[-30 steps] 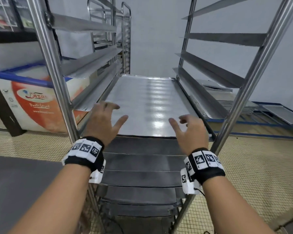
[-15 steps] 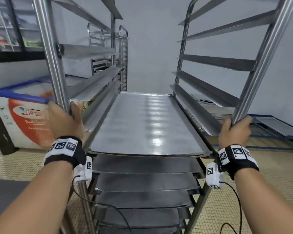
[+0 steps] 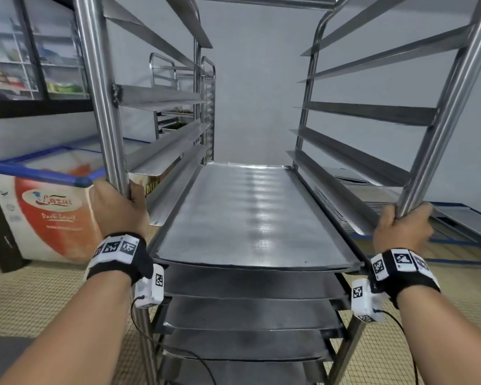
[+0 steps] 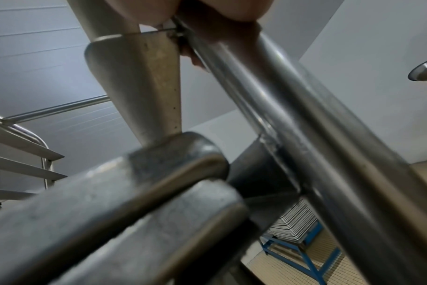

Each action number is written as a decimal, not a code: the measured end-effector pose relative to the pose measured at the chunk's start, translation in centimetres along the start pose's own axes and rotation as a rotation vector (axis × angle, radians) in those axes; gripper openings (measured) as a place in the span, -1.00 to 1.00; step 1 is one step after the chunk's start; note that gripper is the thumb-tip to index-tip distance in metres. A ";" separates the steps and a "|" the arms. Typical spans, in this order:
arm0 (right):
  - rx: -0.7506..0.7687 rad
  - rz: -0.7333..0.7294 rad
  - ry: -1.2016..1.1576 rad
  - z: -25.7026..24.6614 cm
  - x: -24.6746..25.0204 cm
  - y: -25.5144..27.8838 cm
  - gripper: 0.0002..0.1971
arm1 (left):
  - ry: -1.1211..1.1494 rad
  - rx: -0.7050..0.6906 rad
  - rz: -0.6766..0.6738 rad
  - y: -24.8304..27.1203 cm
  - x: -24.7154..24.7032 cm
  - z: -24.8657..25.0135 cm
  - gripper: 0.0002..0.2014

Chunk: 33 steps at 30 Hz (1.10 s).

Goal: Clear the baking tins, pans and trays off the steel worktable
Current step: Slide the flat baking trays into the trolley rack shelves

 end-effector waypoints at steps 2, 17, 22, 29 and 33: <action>0.005 -0.003 0.000 0.2 -1.3 -1.1 -0.75 | 0.036 0.005 0.000 -0.9 -1.4 0.0 -0.65; 0.074 0.004 -0.059 2.1 -12.3 -10.0 -0.73 | 0.045 -0.013 0.001 -10.2 -13.6 -1.8 -0.70; 0.083 0.019 -0.070 2.9 -15.8 -12.8 -0.73 | 0.045 -0.023 0.011 -13.2 -17.8 -2.5 -0.69; 0.120 0.066 -0.055 4.4 -20.9 -16.9 -0.75 | 0.076 -0.051 -0.049 -17.8 -24.3 -3.5 -0.70; 0.089 0.089 -0.010 5.3 -23.3 -19.8 -0.74 | 0.087 -0.051 -0.101 -19.9 -28.5 -3.4 -0.63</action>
Point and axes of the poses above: each hand's wrist, its own y-axis away from the middle knuckle, its own x-axis out of the back of the hand, z = x × y, the point moved 5 cm from there along -y, towards the middle knuckle, and after that the axes turned 14 degrees about -z, right-handed, at the moved point
